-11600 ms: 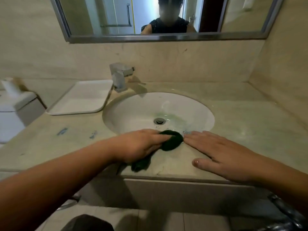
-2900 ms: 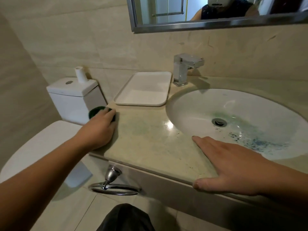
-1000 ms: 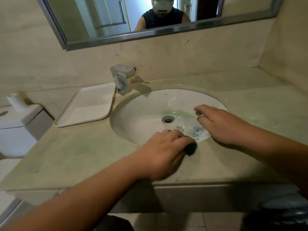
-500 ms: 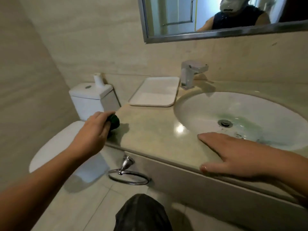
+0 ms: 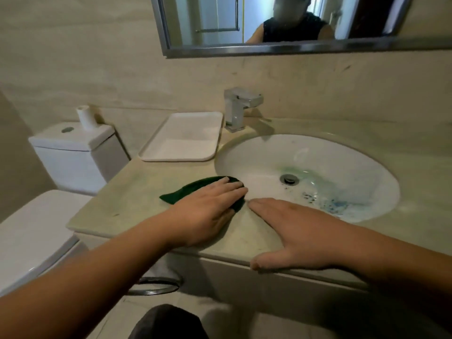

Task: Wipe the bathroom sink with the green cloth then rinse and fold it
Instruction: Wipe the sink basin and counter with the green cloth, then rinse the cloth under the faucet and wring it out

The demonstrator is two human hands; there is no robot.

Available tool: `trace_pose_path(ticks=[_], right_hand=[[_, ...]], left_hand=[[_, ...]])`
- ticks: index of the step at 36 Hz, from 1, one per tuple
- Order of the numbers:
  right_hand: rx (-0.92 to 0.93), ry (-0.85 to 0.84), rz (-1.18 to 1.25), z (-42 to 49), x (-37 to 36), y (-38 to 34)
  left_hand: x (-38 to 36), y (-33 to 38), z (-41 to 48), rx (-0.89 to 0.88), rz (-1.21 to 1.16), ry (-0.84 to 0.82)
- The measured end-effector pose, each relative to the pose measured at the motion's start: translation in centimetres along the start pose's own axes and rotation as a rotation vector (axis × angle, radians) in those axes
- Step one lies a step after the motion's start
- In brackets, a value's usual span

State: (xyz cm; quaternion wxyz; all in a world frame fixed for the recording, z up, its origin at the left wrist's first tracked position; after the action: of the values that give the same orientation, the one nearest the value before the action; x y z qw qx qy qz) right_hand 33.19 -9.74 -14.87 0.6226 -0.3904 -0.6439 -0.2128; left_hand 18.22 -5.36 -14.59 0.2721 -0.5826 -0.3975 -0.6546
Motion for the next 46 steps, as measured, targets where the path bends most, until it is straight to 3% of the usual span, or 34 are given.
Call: trace_pose_path(ticks=[6,10,14,17,21,24,27,32,38,41,46], right_hand=[[-0.189,0.311,0.052,-3.0,4.3,6.1],[-0.294,0.422,0.25,-4.1,6.2,11.3],[-0.344,0.479,0.583,-2.7,7.8,15.1],[-0.366,0.5,0.701,-0.5,8.6,17.4],[-0.347,0.573,0.783,2.7,10.4,19.3],[-0.343,0.639,0.757,4.5,12.5,19.9],[-0.335,0.613,0.745,6.8,13.4,20.3],[-0.297,0.423,0.803,11.6,13.5,20.1],[-0.378,0.57,0.997,17.0,15.2,23.3],[-0.418,0.6,0.829,19.1,16.3,24.4],[-0.439,0.537,0.278,21.2,18.0,24.7]], left_hand=[[-0.7,8.1,6.6,-0.126,-0.242,0.01],[0.7,9.3,10.9,-0.038,-0.523,0.0],[2.0,7.6,13.9,0.117,-1.02,-0.034],[3.0,6.1,15.9,0.168,-1.223,-0.002],[4.0,3.2,17.8,0.23,-1.226,0.029],[4.2,0.7,18.3,0.296,-1.013,-0.068],[4.8,-1.8,18.8,0.377,-0.872,-0.058],[5.8,-4.4,19.6,0.396,-1.226,0.022],[5.4,-7.2,20.6,0.45,-1.384,0.12],[4.9,-8.2,21.0,0.477,-1.34,0.123],[4.3,-9.2,22.3,0.474,-1.329,0.112]])
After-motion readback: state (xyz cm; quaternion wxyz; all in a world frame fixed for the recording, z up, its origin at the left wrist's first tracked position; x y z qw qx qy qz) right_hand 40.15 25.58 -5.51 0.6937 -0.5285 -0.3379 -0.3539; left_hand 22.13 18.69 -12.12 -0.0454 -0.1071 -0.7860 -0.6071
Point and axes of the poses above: each hand's wrist, its own z-axis towards the middle knuckle, its own x-axis out of the back of the hand, y = z × x, the point moved 8 cm from there along z, towards the middle knuckle, and after that the axes turned 7 degrees about x, right-handed, at the moved point
